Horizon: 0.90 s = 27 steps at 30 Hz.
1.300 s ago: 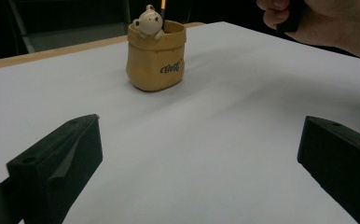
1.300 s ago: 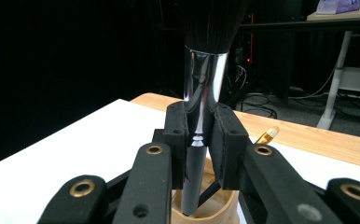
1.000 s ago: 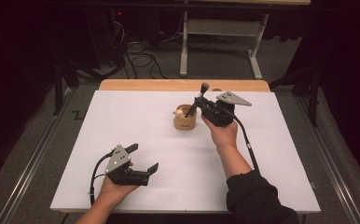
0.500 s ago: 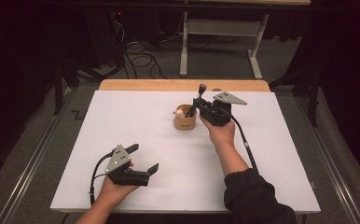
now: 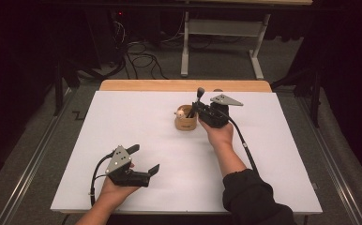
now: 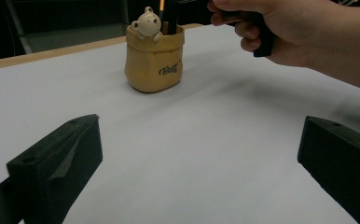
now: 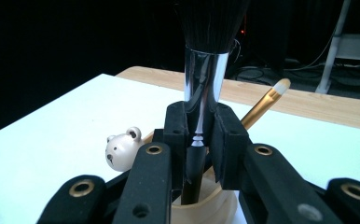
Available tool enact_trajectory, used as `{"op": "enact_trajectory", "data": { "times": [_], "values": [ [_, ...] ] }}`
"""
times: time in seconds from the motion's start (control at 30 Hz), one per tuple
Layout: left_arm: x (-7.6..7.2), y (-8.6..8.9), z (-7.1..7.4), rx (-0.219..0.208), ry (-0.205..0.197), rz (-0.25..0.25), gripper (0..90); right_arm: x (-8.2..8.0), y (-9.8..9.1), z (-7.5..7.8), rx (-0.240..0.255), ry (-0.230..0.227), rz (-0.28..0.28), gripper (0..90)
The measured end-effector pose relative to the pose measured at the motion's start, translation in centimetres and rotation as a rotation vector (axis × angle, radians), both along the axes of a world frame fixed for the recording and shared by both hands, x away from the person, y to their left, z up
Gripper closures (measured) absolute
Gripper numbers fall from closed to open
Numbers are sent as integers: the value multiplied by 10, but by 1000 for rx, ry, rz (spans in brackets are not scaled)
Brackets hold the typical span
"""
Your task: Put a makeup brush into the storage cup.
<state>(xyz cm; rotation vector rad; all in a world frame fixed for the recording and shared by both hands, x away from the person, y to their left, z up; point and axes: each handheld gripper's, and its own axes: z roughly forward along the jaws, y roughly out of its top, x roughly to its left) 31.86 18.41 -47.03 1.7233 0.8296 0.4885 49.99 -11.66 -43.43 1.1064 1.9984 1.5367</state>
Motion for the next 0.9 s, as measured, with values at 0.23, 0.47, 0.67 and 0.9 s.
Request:
{"op": "enact_trajectory", "data": {
  "times": [0.23,0.47,0.67,0.9],
  "values": [
    [0,0,0,-2,-3,-1,8,2,1,-4,-10,18,-5,787],
    [0,0,0,0,-2,-3,8,3,2,-6,-15,24,-12,693],
    [0,0,0,-4,-2,-8,8,5,-2,-6,0,45,-50,330],
    [0,0,0,-6,-2,-9,8,5,-3,-6,-7,49,-75,100]
  ]
}}
